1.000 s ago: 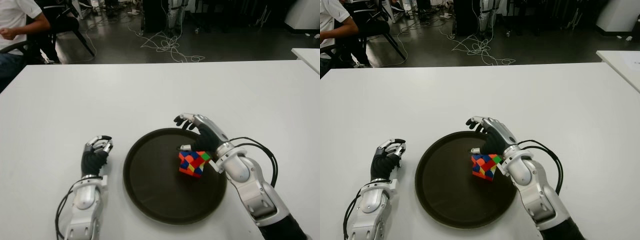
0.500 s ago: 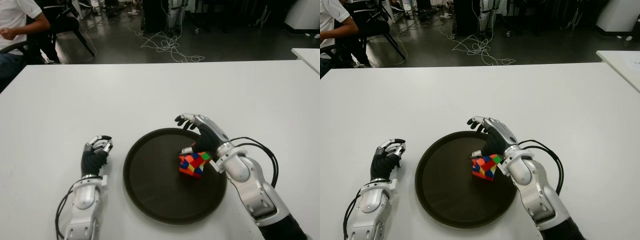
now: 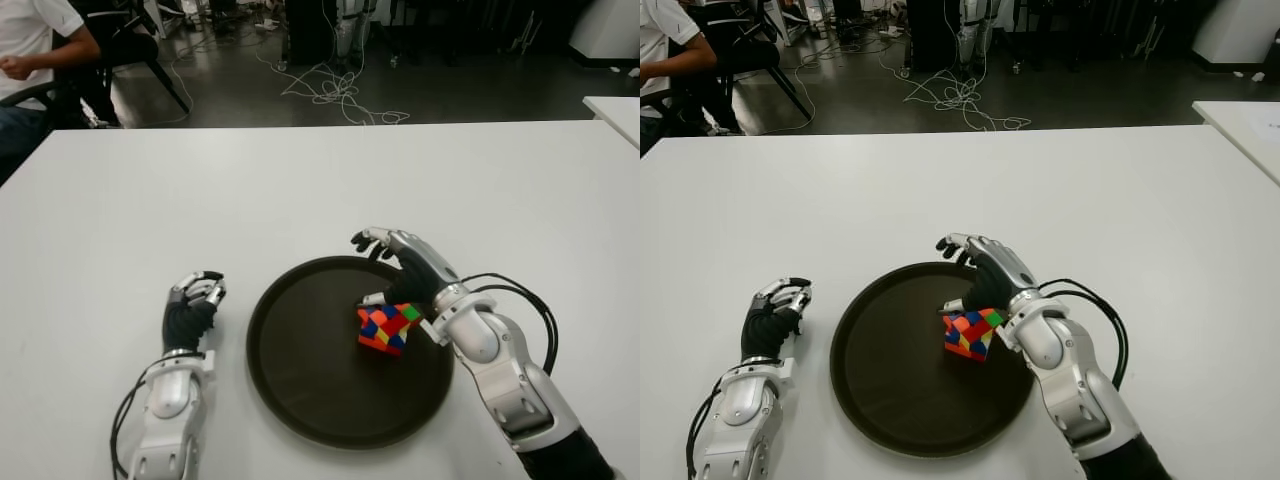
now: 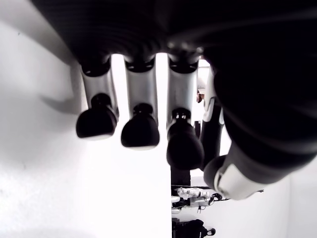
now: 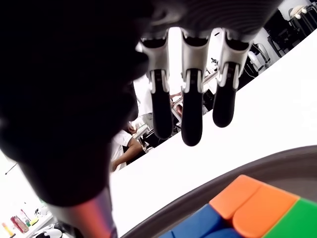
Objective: Pick up the Rubik's Cube and put it in the plate
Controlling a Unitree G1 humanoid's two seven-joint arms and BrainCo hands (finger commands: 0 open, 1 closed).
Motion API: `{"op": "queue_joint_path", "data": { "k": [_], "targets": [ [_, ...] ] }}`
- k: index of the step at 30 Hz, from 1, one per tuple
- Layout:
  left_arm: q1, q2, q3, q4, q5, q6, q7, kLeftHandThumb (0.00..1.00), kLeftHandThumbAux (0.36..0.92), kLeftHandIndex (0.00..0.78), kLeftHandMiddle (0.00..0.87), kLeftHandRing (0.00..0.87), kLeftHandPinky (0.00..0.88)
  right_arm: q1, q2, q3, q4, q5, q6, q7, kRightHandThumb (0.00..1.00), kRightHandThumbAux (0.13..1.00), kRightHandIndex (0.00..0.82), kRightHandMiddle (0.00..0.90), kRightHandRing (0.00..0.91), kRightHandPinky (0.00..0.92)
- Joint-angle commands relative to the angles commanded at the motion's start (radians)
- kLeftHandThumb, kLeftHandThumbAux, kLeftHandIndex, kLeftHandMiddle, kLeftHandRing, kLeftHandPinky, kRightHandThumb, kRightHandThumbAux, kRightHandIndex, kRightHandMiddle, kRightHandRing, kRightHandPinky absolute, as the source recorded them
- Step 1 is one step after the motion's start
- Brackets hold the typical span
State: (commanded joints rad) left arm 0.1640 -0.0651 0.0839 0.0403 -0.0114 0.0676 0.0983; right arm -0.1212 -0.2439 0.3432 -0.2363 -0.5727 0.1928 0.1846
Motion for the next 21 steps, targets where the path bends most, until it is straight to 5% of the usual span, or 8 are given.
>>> {"op": "queue_joint_path", "data": {
  "k": [21],
  "targets": [
    [-0.007,-0.003,0.004,0.014,0.011,-0.012,0.013,0.710,0.705,0.443,0.818,0.824,0.814,0.011,0.039,-0.037,0.027,0.017,-0.009,-0.071,0.050,0.934,0.303,0.371,0.377,0.401]
  ]
}}
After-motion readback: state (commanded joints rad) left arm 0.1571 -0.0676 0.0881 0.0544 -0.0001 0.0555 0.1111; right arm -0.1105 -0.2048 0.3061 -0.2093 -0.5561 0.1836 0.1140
